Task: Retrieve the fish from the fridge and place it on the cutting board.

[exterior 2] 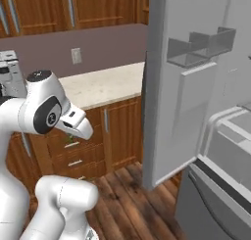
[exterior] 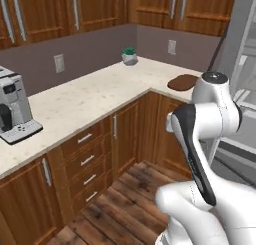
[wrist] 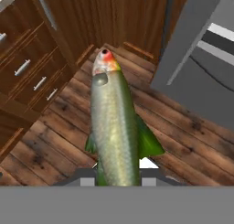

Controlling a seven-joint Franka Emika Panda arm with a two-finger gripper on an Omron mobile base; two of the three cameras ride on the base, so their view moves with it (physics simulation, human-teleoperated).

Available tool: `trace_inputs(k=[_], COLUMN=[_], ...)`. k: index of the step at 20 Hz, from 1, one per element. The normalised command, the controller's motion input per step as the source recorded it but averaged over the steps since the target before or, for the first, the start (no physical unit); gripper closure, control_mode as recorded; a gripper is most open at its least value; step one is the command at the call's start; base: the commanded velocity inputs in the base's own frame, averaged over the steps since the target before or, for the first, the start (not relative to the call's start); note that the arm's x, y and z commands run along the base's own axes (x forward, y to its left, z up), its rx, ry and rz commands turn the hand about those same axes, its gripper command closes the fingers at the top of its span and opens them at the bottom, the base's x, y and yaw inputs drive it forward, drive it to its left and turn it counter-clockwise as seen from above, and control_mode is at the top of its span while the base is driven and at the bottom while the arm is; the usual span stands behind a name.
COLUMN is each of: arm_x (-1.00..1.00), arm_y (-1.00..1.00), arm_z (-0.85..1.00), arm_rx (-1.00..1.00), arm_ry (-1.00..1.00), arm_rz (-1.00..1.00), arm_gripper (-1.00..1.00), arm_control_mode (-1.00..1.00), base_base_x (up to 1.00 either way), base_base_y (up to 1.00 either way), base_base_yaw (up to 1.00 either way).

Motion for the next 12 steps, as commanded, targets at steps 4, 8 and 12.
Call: trace_inputs(k=[4,8,12], arm_x=[0.00,0.00,0.00], arm_y=[0.00,0.00,0.00], arm_z=[0.00,0.00,0.00], arm_rx=[0.00,0.00,0.00], arm_ry=[0.00,0.00,0.00], arm_rz=[0.00,0.00,0.00], arm_gripper=[1.00,1.00,1.00], arm_control_mode=[1.00,1.00,1.00], base_base_x=[0.60,0.85,0.80], base_base_y=[0.99,0.77,0.50], base_base_yaw=[0.00,-0.10,-0.32])
